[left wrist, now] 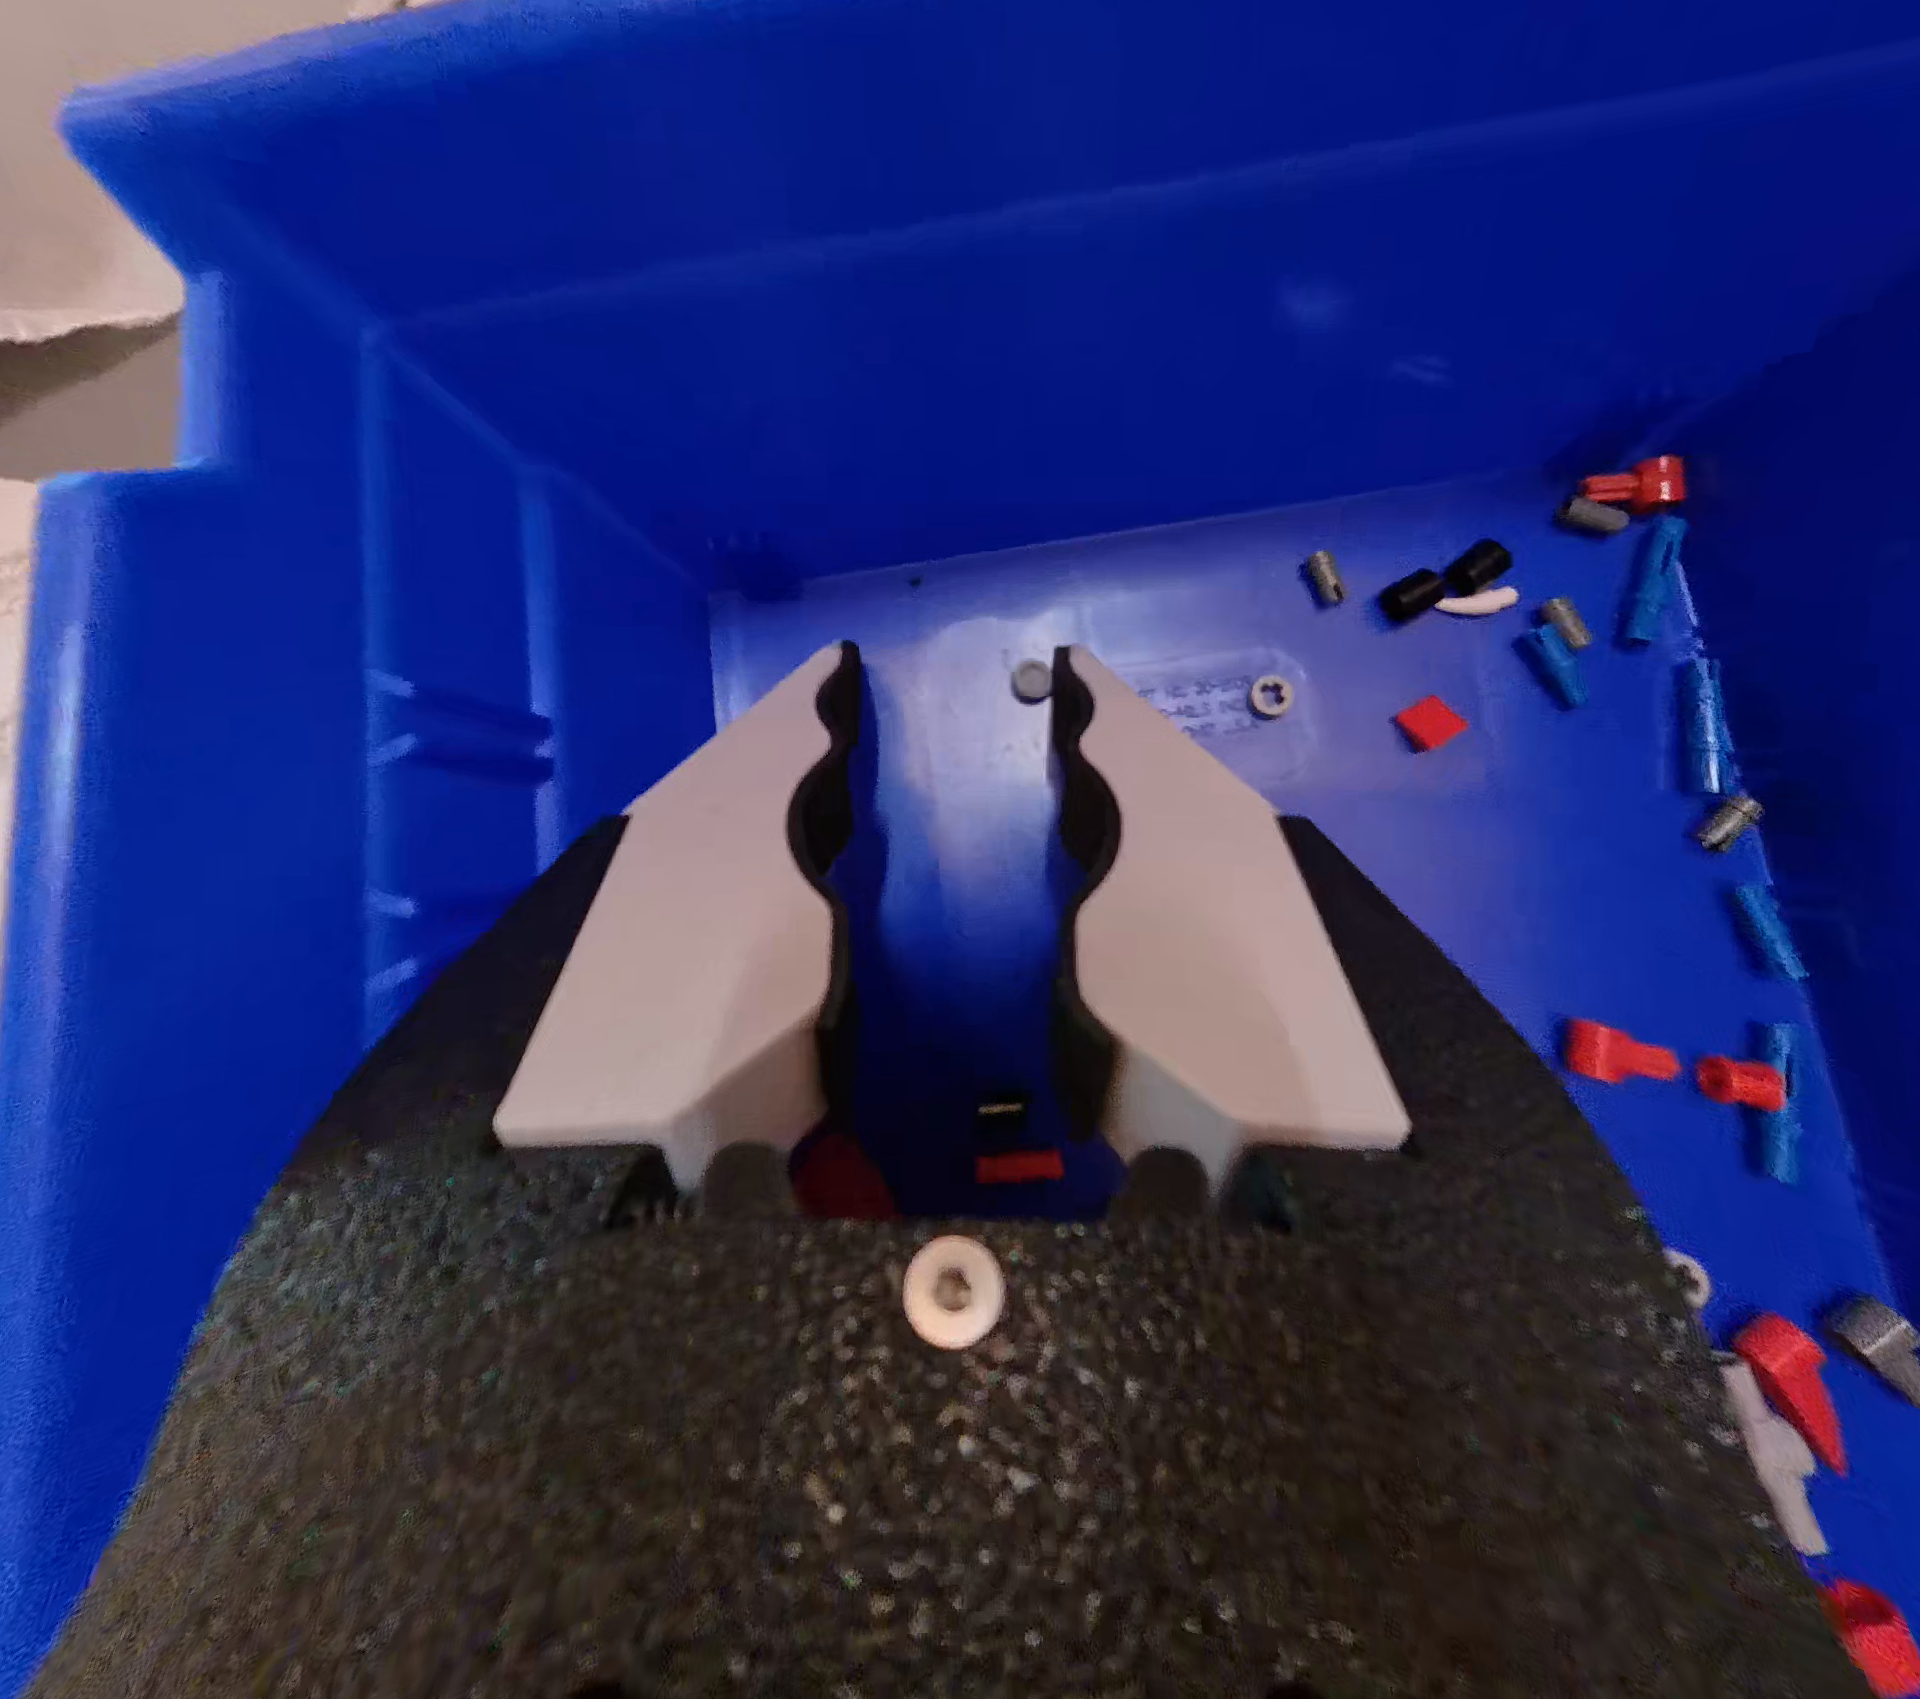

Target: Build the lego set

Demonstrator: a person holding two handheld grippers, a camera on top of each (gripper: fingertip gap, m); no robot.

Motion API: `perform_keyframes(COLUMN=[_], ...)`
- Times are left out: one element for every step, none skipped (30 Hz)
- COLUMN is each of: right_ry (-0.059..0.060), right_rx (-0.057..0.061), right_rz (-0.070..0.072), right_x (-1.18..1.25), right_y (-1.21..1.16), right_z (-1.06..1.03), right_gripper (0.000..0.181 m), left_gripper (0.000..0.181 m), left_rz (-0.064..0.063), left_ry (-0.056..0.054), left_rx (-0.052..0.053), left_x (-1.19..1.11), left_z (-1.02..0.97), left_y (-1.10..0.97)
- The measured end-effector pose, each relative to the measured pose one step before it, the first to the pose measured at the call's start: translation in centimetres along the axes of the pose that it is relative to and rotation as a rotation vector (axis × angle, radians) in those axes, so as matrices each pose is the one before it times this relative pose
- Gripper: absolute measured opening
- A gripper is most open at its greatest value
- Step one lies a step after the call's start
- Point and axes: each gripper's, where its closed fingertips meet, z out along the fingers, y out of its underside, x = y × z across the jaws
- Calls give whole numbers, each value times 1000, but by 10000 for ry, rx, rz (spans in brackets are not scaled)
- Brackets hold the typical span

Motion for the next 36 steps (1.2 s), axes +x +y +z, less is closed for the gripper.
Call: perform_keyframes(right_ry=[-7, -2, -2, 1, 0, 0, 3, 3, -1, 5, 2, 0, 0, 0, 0, -2, -3, -2, 3, -3, -1, -2, -2, -1, 2, -9, -7, -8, -9, 14, 42, 79, 110, 69, -54, -47], right_rx=[0, 0, 0, 2, 1, 0, 1, -1, 0, 1, -1, -1, 0, 1, 0, 0, 0, 0, 1, -2, 0, 3, 8, 12, 19, 40, 43, 51, 80, 102, 111, 145, 170, 204, 300, 331], right_rz=[-5, -3, -2, 0, -5, 2, 3, -8, -3, 5, -5, -4, 6, 1, -1, 5, 0, 3, 4, -9, 4, 13, 4, -6, -10, -12, -8, 6, 15, 29, 45, 42, 62, 122, 176, 177], right_x=[-16, -3, -1, 1, -5, 0, 10, -4, -8, 14, -5, -2, -2, 4, 0, 5, -4, 0, 9, -13, 11, 4, 11, -3, -5, -22, -20, 1, 1, 55, 114, 172, 231, 219, 95, 143], right_y=[-3, 3, 0, -2, 4, 7, -6, 2, 5, 2, -2, -4, 7, 4, 0, 3, 0, 4, -6, -5, 8, 4, -21, -22, -42, -83, -90, -92, -136, -166, -187, -246, -275, -335, -506, -618], right_z=[9, -14, 0, 1, 3, -6, -2, -6, 2, -8, 8, -8, -6, 8, 0, -9, 0, 8, -2, 0, -1, 1, 1, 1, -8, -24, -9, -30, -56, -61, -98, -128, -163, -161, -190, -214], right_gripper=[24, 24, 24, 24, 24, 24, 24, 24, 24, 24, 24, 24, 24, 24, 24, 24, 24, 24, 24, 24, 24, 24, 24, 24, 25, 25, 26, 27, 28, 29, 30, 30, 30, 31, 33, 35], left_gripper=[32, 28, 25, 23, 12, 5, 5, 5, 5, 5, 4, 4, 5, 5, 5, 5, 5, 5, 5, 5, 5, 4, 4, 4, 4, 4, 4, 5, 5, 4, 4, 4, 3, 3, 4, 4], left_rz=[154, 186, 172, 123, 23, -112, -141, -183, -251, -242, -148, -148, -242, -287, -240, -119, 37, 190, 297, 375, 386, 403, 427, 426, 383, 335, 342, 381, 429, 463, 446, 372, 319, 251, 131, 85], left_ry=[91, 101, 67, 66, 138, 98, 73, 91, 114, 144, 198, 270, 396, 455, 408, 289, 155, 96, 136, 223, 290, 367, 408, 435, 544, 664, 703, 608, 522, 497, 414, 290, 266, 329, 326, 184], left_rx=[93, 104, 81, 34, -4, -39, -76, -103, -87, -70, -93, -84, -19, 51, 90, 85, 36, -16, -2, 53, 100, 196, 247, 189, 143, 157, 183, 120, -15, -133, -207, -275, -315, -333, -421, -454], left_x=[251, 242, 157, 128, 207, 137, 22, -3, -1, 20, 118, 227, 399, 498, 487, 403, 310, 305, 490, 769, 1057, 1387, 1640, 1880, 2264, 2671, 2927, 2904, 2848, 2785, 2566, 2285, 2175, 2234, 2150, 1857], left_z=[123, 111, 44, 2, -12, -19, -63, -78, -56, -52, -82, -93, -113, -172, -237, -294, -310, -368, -479, -641, -836, -1008, -1135, -1181, -1182, -1114, -967, -684, -356, -60, 213, 437, 629, 851, 1080, 1273], left_y=[-61, -55, -38, 1, 69, 99, 92, 113, 75, 61, 65, 58, -48, -162, -251, -263, -188, -115, -176, -288, -451, -657, -765, -713, -656, -610, -507, -248, 89, 448, 763, 1058, 1296, 1523, 1766, 1864])
